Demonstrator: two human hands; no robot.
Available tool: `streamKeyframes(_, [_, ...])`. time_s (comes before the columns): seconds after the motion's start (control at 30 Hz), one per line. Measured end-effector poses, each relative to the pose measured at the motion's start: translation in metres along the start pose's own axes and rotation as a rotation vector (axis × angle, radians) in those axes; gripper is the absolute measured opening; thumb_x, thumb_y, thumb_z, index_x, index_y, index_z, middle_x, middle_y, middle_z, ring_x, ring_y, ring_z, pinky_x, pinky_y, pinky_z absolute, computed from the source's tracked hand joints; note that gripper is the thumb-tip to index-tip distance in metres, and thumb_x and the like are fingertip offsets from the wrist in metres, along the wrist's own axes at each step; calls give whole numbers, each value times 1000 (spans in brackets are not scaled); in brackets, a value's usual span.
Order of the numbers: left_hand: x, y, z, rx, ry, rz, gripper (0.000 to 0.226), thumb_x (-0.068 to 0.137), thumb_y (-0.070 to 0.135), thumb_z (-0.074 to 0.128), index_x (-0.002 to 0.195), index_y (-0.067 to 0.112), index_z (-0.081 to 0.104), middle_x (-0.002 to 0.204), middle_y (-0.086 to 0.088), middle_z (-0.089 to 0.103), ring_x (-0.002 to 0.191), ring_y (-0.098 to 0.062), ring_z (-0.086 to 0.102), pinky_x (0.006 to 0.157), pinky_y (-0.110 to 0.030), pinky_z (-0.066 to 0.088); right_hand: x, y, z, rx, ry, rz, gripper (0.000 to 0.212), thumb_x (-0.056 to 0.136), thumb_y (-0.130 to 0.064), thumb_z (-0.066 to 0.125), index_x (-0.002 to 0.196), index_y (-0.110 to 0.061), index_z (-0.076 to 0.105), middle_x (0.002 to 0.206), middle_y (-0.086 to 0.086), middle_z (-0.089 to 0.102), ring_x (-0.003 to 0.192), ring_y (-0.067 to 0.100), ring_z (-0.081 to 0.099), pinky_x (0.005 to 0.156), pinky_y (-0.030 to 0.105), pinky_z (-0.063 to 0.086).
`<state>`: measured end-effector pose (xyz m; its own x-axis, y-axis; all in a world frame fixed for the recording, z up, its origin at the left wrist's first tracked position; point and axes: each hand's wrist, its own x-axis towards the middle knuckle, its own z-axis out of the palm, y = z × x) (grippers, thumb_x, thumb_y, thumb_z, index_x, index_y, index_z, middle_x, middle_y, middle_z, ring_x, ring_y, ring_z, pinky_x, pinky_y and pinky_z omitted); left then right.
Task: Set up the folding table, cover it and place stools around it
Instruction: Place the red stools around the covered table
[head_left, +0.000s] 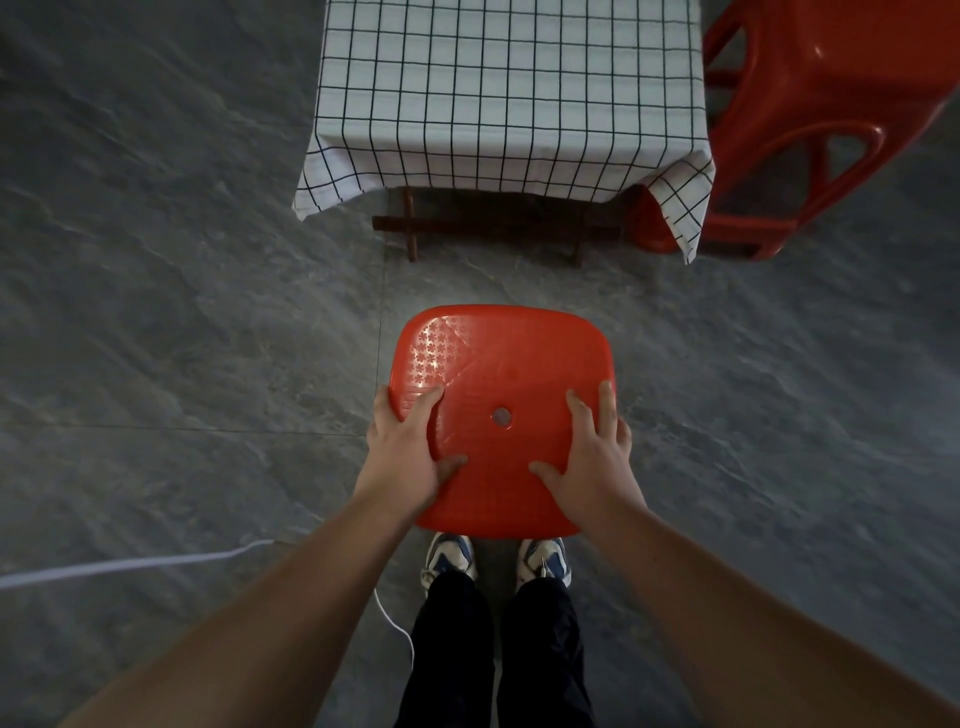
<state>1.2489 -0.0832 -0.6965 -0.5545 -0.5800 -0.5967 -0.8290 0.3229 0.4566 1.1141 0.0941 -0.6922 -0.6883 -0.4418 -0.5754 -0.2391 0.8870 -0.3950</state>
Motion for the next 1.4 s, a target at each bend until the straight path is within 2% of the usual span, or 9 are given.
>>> streamKeyframes(0.3, [0, -2, 2, 42, -5, 1, 92, 77, 46, 80, 146, 51, 20, 161, -3, -4, 145, -38, 20, 110, -63, 34, 0, -2, 1, -3, -6, 25, 100, 82, -39, 77, 153, -39, 7, 160, -14, -23, 150, 32, -3, 108, 57, 37])
streamKeyframes(0.5, [-6, 14, -23, 236, -77, 15, 82, 90, 43, 64, 150, 49, 9, 164, -4, -12, 149, -38, 5, 113, -63, 29, -4, -10, -20, -120, -98, 45, 94, 89, -45, 66, 155, -38, 1, 162, -12, -19, 151, 33, -7, 116, 61, 25])
streamKeyframes(0.63, [-40, 36, -78, 274, -34, 110, 72, 93, 35, 52, 153, 40, 12, 158, -15, 23, 145, -38, 24, 113, -58, 32, -40, -37, -75, -146, -45, -12, 77, 95, -43, 56, 156, -30, 11, 166, -6, -2, 152, 25, -2, 120, 53, 20])
streamKeyframes(0.8, [-115, 78, -163, 369, 56, 227, 64, 89, 32, 52, 148, 18, 33, 144, -15, 46, 132, -39, 42, 105, -56, 41, -124, -75, -158, -137, 11, -106, 71, 96, -37, 53, 156, -27, 16, 165, -1, 14, 152, 23, 4, 121, 49, 19])
streamKeyframes(0.93, [-172, 115, -198, 397, 116, 306, 65, 88, 36, 51, 148, 20, 32, 147, -11, 45, 135, -36, 41, 108, -54, 39, -185, -90, -213, -122, 81, -158, 70, 96, -35, 51, 156, -25, 17, 164, -1, 18, 152, 21, 7, 121, 47, 20])
streamKeyframes(1.1, [-210, 175, -205, 385, 178, 312, 66, 91, 36, 49, 151, 22, 27, 153, -12, 38, 140, -34, 34, 112, -52, 35, -220, -76, -272, -68, 155, -198, 69, 96, -32, 52, 156, -23, 19, 163, -1, 21, 152, 21, 9, 121, 46, 21])
streamKeyframes(1.23, [-224, 234, -180, 380, 197, 322, 68, 93, 38, 49, 154, 25, 21, 159, -11, 31, 147, -30, 25, 117, -50, 28, -210, -37, -317, -64, 179, -229, 68, 98, -40, 49, 156, -25, 18, 164, -1, 16, 152, 20, 5, 123, 44, 18])
streamKeyframes(1.4, [-231, 326, -128, 380, 232, 291, 70, 93, 40, 50, 155, 26, 21, 160, -10, 29, 147, -32, 24, 118, -48, 26, -186, 28, -387, -89, 179, -299, 72, 95, -31, 55, 156, -25, 17, 165, -2, 16, 152, 20, 5, 122, 43, 18])
